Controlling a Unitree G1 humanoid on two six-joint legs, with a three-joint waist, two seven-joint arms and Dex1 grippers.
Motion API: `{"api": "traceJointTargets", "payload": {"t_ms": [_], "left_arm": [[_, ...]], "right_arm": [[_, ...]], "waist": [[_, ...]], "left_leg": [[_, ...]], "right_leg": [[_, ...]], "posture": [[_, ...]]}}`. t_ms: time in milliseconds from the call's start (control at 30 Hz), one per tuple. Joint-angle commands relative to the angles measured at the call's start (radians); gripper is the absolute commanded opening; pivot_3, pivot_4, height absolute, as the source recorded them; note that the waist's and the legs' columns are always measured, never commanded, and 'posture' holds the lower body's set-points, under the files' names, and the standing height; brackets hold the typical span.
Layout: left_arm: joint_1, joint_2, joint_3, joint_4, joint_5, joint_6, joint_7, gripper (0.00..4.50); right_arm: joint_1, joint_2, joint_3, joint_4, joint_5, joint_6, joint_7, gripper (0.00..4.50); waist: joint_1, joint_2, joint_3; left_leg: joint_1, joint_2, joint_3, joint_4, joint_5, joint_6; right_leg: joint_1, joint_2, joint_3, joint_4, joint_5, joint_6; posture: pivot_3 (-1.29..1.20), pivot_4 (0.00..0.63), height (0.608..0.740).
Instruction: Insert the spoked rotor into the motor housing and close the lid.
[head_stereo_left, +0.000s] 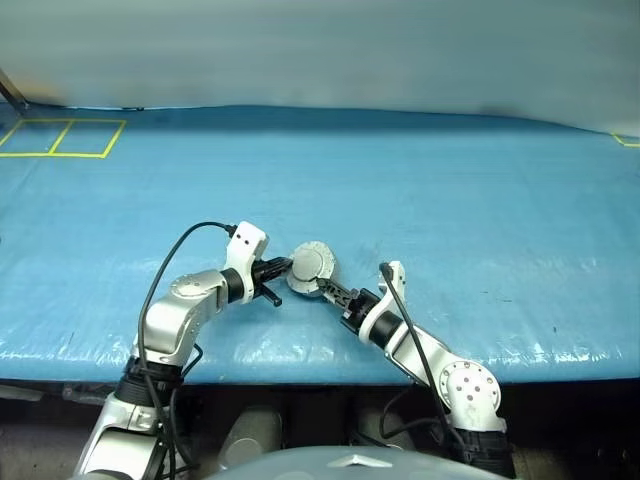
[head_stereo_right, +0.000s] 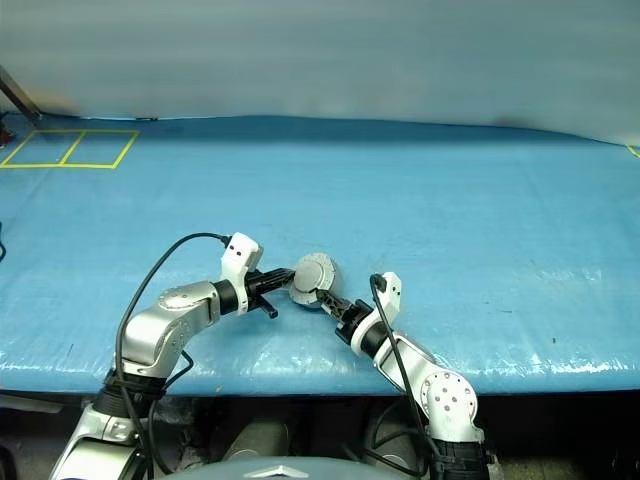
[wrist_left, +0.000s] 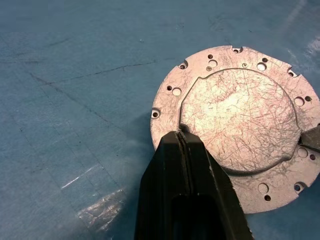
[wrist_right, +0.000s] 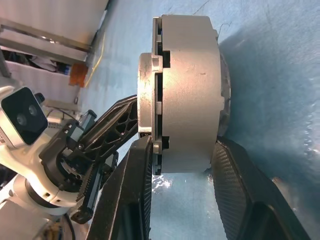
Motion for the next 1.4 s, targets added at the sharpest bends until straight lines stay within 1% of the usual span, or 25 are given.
{"api": "traceJointTargets", "payload": {"t_ms": [33, 67, 100, 133, 267, 300, 333, 400, 433, 533, 600, 667, 700, 800, 1033, 1100, 1300, 1400], "left_arm": [[0.020, -0.011, -0.059, 0.022, 0.010, 0.014, -0.013, 0.00], [0.020, -0.013, -0.060, 0.024, 0.010, 0.013, -0.013, 0.00], [0.018, -0.014, -0.062, 0.027, 0.011, 0.011, -0.014, 0.00], [0.017, -0.016, -0.063, 0.031, 0.012, 0.008, -0.015, 0.00], [0.014, -0.022, -0.070, 0.037, 0.014, 0.002, -0.016, 0.00], [0.013, -0.022, -0.070, 0.038, 0.015, 0.001, -0.016, 0.00], [0.014, -0.022, -0.070, 0.036, 0.015, 0.001, -0.016, 0.00], [0.015, -0.022, -0.071, 0.034, 0.015, 0.001, -0.016, 0.00], [0.016, -0.021, -0.070, 0.033, 0.015, 0.001, -0.017, 0.00], [0.019, -0.017, -0.060, 0.027, 0.015, -0.005, -0.013, 0.00], [0.021, -0.019, -0.052, 0.026, 0.012, -0.018, -0.012, 0.00], [0.024, -0.028, -0.040, 0.023, 0.008, -0.069, -0.019, 0.00], [0.027, -0.035, -0.035, 0.018, 0.006, -0.105, -0.024, 0.00], [0.037, -0.049, -0.029, 0.013, 0.006, -0.175, -0.024, 0.00], [0.051, -0.051, -0.018, 0.007, 0.004, -0.231, -0.033, 0.00], [0.061, -0.048, -0.012, -0.003, 0.006, -0.246, -0.028, 0.00], [0.135, -0.019, 0.015, -0.062, -0.006, -0.329, -0.053, 0.00], [0.169, -0.013, 0.020, -0.076, 0.015, -0.412, -0.054, 0.00]], "right_arm": [[0.025, -0.006, -0.033, -0.056, -0.018, -0.015, -0.049, 1.70], [0.030, -0.007, -0.044, -0.065, -0.017, -0.018, -0.060, 2.06], [0.034, -0.007, -0.052, -0.070, -0.008, -0.016, -0.067, 2.31], [0.038, 0.000, -0.062, -0.069, 0.010, -0.014, -0.076, 2.69], [0.041, 0.059, -0.098, -0.020, 0.061, -0.018, -0.133, 3.98], [0.039, 0.072, -0.102, -0.008, 0.075, -0.016, -0.134, 4.28], [0.039, 0.081, -0.104, 0.002, 0.085, -0.014, -0.137, 4.45], [0.038, 0.088, -0.100, 0.010, 0.083, -0.014, -0.139, 4.45], [0.037, 0.084, -0.091, 0.007, 0.058, -0.020, -0.143, 4.45], [0.032, -0.029, 0.038, -0.085, -0.231, -0.127, -0.081, 4.45], [0.029, -0.081, 0.096, -0.118, -0.356, -0.185, -0.058, 4.45], [0.015, -0.150, 0.161, -0.144, -0.499, -0.234, -0.040, 4.45], [0.010, -0.168, 0.177, -0.155, -0.542, -0.252, -0.033, 4.45], [-0.004, -0.196, 0.200, -0.174, -0.623, -0.283, -0.004, 4.45], [-0.109, -0.339, 0.297, -0.202, -0.802, -0.314, 0.166, 4.45], [-0.130, -0.357, 0.314, -0.201, -0.842, -0.331, 0.200, 4.45], [-0.209, -0.377, 0.376, -0.171, -0.894, -0.340, 0.338, 4.45], [-0.234, -0.371, 0.405, -0.136, -0.920, -0.352, 0.392, 4.45]], "waist": [[0.000, 0.000, 0.000], [0.002, 0.000, 0.000], [0.004, 0.000, 0.000], [0.003, 0.000, 0.000], [0.000, 0.000, 0.000], [-0.001, 0.000, 0.000], [-0.001, 0.000, 0.000], [-0.002, 0.000, 0.000], [-0.003, 0.000, 0.000], [-0.005, 0.000, 0.000], [-0.004, 0.000, 0.000], [-0.006, 0.000, 0.000], [-0.007, -0.001, 0.000], [-0.006, -0.001, 0.001], [-0.006, -0.002, 0.003], [-0.006, -0.002, 0.003], [-0.011, -0.002, 0.004], [-0.010, -0.002, 0.004]], "left_leg": [[0.000, 0.000, 0.000, 0.000, 0.000, 0.000], [0.000, 0.000, 0.000, 0.000, 0.000, 0.000], [0.000, 0.000, 0.000, 0.000, 0.000, 0.000], [0.000, 0.000, 0.000, 0.000, 0.000, 0.000], [0.000, 0.001, 0.000, 0.000, -0.002, 0.003], [0.000, 0.001, 0.000, 0.000, -0.002, 0.003], [0.000, 0.001, 0.000, 0.000, -0.002, 0.003], [0.000, 0.001, 0.000, 0.000, -0.002, 0.003], [0.000, 0.001, 0.000, 0.000, -0.002, 0.003], [0.000, 0.001, 0.001, 0.001, -0.002, 0.004], [0.000, 0.000, 0.001, 0.001, 0.000, 0.001], [0.000, 0.000, 0.001, 0.001, 0.000, -0.001], [0.000, 0.000, 0.003, 0.001, 0.000, -0.001], [0.000, 0.001, 0.003, 0.001, 0.001, -0.001], [-0.002, 0.001, 0.003, 0.001, 0.001, -0.001], [-0.002, 0.001, 0.003, 0.000, 0.001, -0.001], [-0.004, 0.001, 0.003, 0.000, 0.001, -0.001], [-0.004, 0.002, 0.003, 0.001, 0.001, -0.001]], "right_leg": [[0.000, 0.000, 0.000, 0.000, 0.000, 0.000], [0.000, 0.000, 0.000, 0.000, 0.000, 0.000], [0.000, 0.000, 0.000, 0.000, 0.000, 0.000], [0.000, 0.000, 0.000, 0.000, 0.000, 0.000], [0.000, 0.000, 0.000, 0.000, 0.000, 0.000], [0.000, 0.000, 0.000, 0.001, 0.000, 0.000], [0.000, 0.000, 0.000, 0.001, 0.000, 0.000], [0.000, 0.001, 0.000, 0.001, 0.000, 0.000], [0.000, 0.001, 0.000, 0.001, 0.000, 0.000], [0.000, 0.001, 0.000, 0.001, 0.000, 0.000], [0.000, 0.001, 0.000, 0.001, 0.000, 0.000], [0.000, 0.001, 0.000, 0.001, 0.000, 0.001], [-0.001, 0.001, 0.000, 0.001, 0.000, 0.001], [-0.001, 0.001, 0.001, 0.001, 0.000, 0.001], [-0.001, 0.002, 0.001, 0.001, 0.000, 0.000], [-0.001, 0.002, 0.001, 0.001, 0.000, 0.000], [-0.001, 0.002, 0.002, 0.001, 0.000, 0.000], [-0.001, 0.002, 0.002, 0.001, 0.000, 0.000]], "posture": [[0.00, 0.150, 0.740], [0.00, 0.150, 0.740], [0.00, 0.150, 0.740], [0.00, 0.150, 0.740], [0.00, 0.150, 0.740], [0.00, 0.150, 0.740], [0.00, 0.150, 0.740], [0.00, 0.150, 0.740], [0.00, 0.150, 0.740], [0.00, 0.150, 0.740], [0.00, 0.150, 0.740], [0.00, 0.150, 0.740], [0.00, 0.150, 0.740], [0.00, 0.150, 0.740], [0.00, 0.150, 0.740], [0.00, 0.150, 0.740], [0.00, 0.150, 0.740], [0.00, 0.150, 0.740]]}}
